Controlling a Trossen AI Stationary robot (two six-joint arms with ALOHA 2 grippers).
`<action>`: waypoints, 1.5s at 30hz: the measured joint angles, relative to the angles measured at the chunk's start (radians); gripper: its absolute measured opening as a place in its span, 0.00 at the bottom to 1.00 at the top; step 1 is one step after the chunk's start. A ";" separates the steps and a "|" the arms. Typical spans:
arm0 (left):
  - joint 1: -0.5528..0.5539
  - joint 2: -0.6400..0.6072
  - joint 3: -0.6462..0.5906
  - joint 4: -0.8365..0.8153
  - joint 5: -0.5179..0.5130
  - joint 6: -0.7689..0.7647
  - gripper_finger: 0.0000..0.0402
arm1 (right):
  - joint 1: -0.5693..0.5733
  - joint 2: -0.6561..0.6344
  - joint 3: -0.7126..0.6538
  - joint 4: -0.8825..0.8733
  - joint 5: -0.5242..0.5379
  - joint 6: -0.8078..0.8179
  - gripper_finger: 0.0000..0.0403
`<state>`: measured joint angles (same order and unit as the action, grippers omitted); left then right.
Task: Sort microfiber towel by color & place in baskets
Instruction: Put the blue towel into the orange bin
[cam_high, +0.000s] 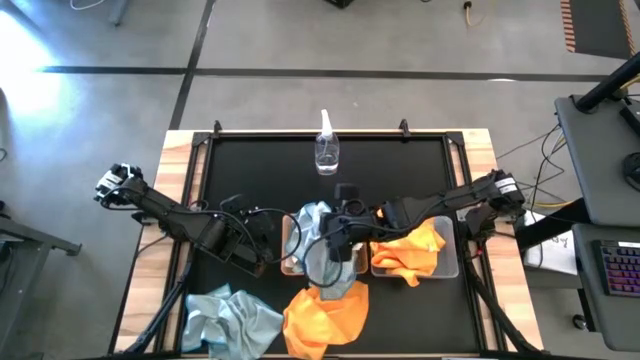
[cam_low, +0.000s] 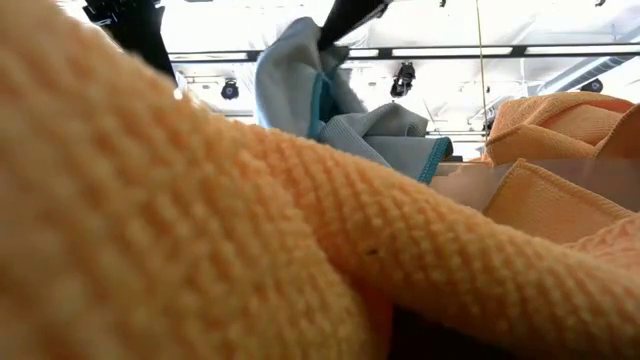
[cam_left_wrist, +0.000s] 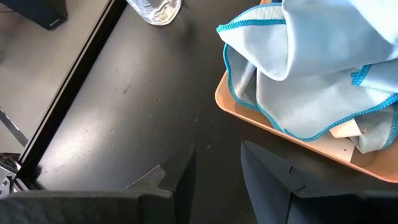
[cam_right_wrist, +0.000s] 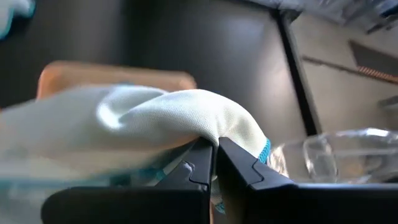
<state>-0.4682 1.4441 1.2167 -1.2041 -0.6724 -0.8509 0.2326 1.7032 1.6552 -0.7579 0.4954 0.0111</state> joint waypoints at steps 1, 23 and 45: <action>0.000 0.000 0.000 0.000 0.000 0.000 0.28 | -0.008 0.000 -0.007 0.043 0.006 -0.011 0.02; 0.000 0.000 0.000 0.005 0.001 0.003 0.28 | -0.088 -0.033 -0.035 -0.013 -0.145 0.011 0.02; 0.000 0.000 0.000 0.005 0.002 0.003 0.28 | -0.089 -0.032 -0.047 -0.229 -0.414 0.187 0.34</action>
<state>-0.4679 1.4437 1.2167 -1.1988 -0.6705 -0.8474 0.1432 1.6710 1.6081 -0.9873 0.0814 0.1980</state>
